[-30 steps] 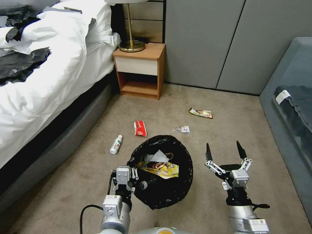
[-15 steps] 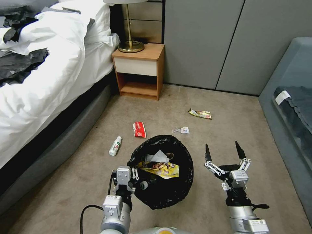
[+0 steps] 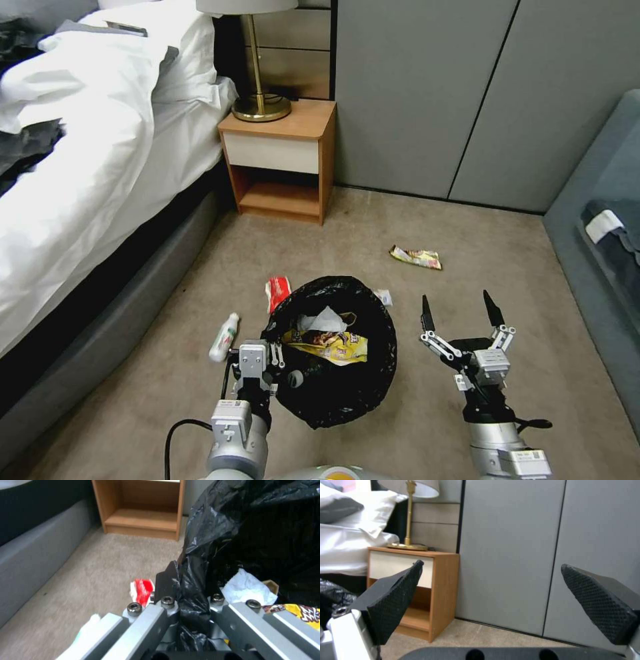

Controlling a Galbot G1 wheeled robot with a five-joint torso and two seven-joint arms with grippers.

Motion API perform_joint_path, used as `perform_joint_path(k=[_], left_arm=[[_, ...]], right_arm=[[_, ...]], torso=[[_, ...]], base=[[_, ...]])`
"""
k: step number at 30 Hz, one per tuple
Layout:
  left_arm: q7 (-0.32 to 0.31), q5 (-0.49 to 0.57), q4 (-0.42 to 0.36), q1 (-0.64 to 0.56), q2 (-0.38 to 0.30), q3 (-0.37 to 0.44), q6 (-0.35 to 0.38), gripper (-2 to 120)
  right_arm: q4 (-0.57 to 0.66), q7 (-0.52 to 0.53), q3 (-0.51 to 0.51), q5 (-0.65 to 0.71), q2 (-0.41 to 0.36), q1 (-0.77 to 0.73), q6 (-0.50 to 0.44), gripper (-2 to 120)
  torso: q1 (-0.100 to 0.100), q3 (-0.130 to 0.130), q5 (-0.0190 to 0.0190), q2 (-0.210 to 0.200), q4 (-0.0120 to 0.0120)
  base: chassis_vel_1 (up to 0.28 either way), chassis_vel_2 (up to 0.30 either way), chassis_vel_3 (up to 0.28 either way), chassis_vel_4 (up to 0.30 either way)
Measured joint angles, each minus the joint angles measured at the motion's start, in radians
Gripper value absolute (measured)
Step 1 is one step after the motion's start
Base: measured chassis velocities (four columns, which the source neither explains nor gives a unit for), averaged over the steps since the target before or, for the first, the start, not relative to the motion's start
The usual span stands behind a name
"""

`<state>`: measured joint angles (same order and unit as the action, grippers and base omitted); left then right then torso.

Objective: Pick up the trash bin, then pick up the garbage from the floor and place it into the trash bin.

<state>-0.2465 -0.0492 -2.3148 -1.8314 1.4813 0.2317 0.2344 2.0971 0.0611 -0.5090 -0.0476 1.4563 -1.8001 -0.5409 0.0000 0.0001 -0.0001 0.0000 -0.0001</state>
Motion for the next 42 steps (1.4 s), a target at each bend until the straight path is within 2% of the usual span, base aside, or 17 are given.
perform_joint_path(k=[20,30,42], left_arm=[[-0.004,0.0,0.0,0.0,0.001,0.001,0.0,1],[-0.005,0.0,0.0,-0.002,0.001,0.0,-0.001,1],[-0.005,-0.001,0.0,-0.005,-0.001,0.001,-0.001,1]], right_arm=[[-0.01,-0.015,-0.003,-0.009,0.006,0.003,-0.023,100],[-0.023,-0.028,-0.013,-0.031,0.009,0.014,-0.055,100],[-0.045,-0.031,-0.043,-0.031,-0.014,0.057,-0.035,100]], torso=[[0.0,0.0,0.0002,0.0,0.0002],[0.0,0.0,0.0001,0.0,0.0],[0.0,0.0,0.0001,0.0,0.0]], base=[[-0.259,0.25,0.254,-0.255],[-0.021,0.026,0.025,-0.014],[0.0,0.0,0.0,0.0]])
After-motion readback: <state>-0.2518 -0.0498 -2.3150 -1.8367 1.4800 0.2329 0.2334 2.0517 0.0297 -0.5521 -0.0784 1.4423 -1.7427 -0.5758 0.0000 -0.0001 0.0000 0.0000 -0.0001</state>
